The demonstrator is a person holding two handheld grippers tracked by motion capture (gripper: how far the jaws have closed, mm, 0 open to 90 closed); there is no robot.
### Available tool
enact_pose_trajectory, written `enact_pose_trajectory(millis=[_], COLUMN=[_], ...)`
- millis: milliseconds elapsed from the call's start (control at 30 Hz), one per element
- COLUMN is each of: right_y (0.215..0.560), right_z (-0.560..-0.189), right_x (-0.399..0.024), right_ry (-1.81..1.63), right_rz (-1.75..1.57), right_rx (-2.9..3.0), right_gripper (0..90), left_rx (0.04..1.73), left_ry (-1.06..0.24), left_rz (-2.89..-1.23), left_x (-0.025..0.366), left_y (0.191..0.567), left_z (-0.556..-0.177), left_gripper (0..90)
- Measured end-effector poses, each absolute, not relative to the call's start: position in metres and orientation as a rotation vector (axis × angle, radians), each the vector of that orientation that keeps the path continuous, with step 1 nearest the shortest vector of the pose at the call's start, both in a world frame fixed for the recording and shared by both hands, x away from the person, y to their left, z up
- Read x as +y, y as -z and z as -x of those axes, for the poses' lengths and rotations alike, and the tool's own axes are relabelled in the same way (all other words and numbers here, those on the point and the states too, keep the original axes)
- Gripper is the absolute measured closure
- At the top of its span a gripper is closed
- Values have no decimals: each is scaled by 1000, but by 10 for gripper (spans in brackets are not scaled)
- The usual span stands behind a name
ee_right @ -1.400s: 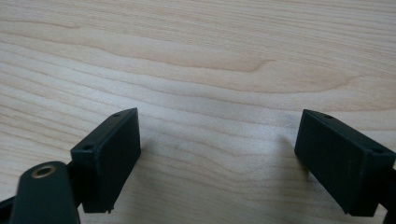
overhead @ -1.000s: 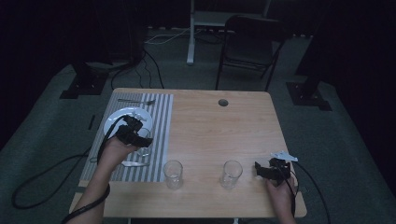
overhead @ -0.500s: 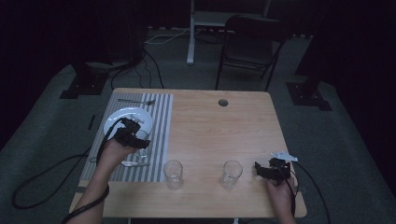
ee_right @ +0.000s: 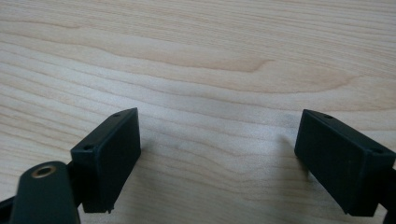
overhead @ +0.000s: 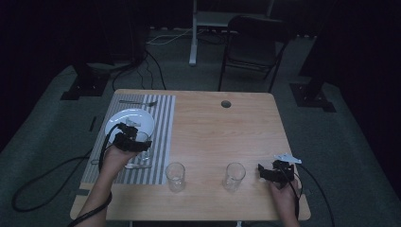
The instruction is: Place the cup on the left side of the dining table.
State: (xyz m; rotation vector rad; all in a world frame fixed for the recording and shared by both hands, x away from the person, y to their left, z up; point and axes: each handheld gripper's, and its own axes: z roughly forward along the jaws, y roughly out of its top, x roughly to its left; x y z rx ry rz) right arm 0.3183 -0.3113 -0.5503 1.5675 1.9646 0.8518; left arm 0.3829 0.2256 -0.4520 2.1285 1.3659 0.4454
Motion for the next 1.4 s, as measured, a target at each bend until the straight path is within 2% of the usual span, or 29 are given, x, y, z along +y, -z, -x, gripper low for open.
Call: enact_pose_trajectory(millis=[67, 167, 200, 300, 333, 467, 567, 633, 733, 767, 1000, 1400], right_y=[550, 550, 550, 550, 550, 550, 550, 550, 550, 550, 550, 550], right_z=[-318, -318, -318, -318, -318, -318, -318, -317, -318, -318, -318, -318], right_x=[-311, -311, -311, -311, -311, -311, -311, -311, -311, -311, -311, -311], right_ry=[-852, -852, -852, -852, -852, -852, -852, -850, -850, -851, -850, -851], right_rz=[-1568, -1568, -1568, -1568, -1568, -1568, -1569, -1571, -1571, -1572, -1574, -1575], right_rx=[1965, 1965, 1965, 1965, 1965, 1965, 1963, 1963, 1962, 1961, 1961, 1960], right_gripper=[140, 140, 140, 140, 140, 140, 140, 140, 140, 140, 140, 140], left_rx=[1359, 1350, 1350, 1354, 1362, 1358, 1345, 1335, 1348, 1360, 1431, 1593], left_ry=[-436, -440, -440, -467, -445, -504, -599, -548, -560, -517, -577, -589], left_rz=[-2114, -2091, -2091, -2084, -2097, -2055, -2056, -2041, -2045, -2004, -1975, -1900], left_x=[228, 232, 232, 235, 237, 240, 241, 246, 250, 254, 265, 300], left_y=[450, 444, 444, 444, 446, 456, 466, 475, 478, 478, 480, 497], left_z=[-382, -378, -378, -374, -372, -365, -356, -347, -340, -336, -318, -291], left_gripper=[171, 147, 80, 79, 0, 1, 2, 3, 3, 2, 3, 2])
